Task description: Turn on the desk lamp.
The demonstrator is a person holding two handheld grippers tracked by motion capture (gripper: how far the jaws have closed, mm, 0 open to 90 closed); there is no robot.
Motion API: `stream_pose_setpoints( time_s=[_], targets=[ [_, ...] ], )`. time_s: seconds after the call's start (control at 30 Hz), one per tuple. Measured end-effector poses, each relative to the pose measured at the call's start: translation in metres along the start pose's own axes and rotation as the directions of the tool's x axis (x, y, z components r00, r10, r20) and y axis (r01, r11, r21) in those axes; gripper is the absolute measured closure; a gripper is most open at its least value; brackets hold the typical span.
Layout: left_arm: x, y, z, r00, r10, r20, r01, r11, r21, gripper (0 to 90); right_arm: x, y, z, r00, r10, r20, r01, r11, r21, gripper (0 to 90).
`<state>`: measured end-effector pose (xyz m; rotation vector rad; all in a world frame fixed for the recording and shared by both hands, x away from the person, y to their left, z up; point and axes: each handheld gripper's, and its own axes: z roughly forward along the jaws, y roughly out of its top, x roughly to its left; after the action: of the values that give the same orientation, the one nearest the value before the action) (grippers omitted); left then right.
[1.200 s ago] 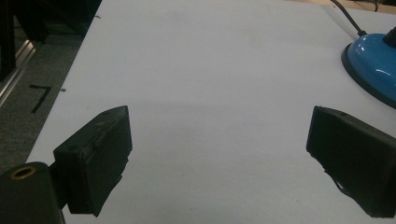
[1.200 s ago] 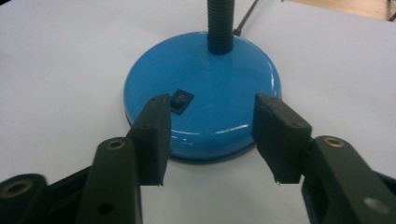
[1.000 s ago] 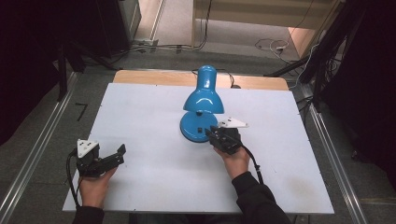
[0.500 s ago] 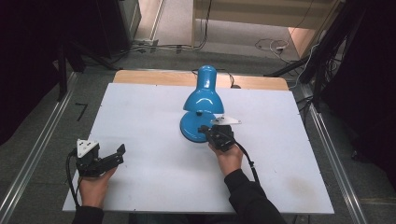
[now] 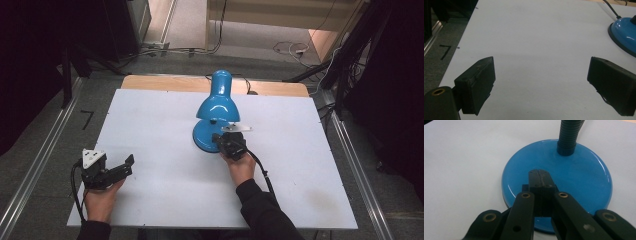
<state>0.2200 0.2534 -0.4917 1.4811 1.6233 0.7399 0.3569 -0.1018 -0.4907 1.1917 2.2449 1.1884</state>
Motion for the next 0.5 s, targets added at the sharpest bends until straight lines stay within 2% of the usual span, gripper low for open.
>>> stream_pose_setpoints(
  time_s=[0.2, 0.5],
  targets=[
    [0.0007, -0.0001, 0.0004, 1.0, 0.001, 0.001, -0.001, 1.0, -0.001, 8.4, -0.0012, -0.0015, 0.0031, 0.9998, -0.012, 0.015, 0.012, 1.0, 0.011, 87.6],
    [0.0004, -0.0001, 0.0004, 1.0, 0.001, 0.001, -0.001, 1.0, 0.001, 8.4, -0.0004, -0.0022, 0.0037, 0.9999, -0.006, 0.012, 0.006, 1.0, 0.006, 87.5]
  ],
)
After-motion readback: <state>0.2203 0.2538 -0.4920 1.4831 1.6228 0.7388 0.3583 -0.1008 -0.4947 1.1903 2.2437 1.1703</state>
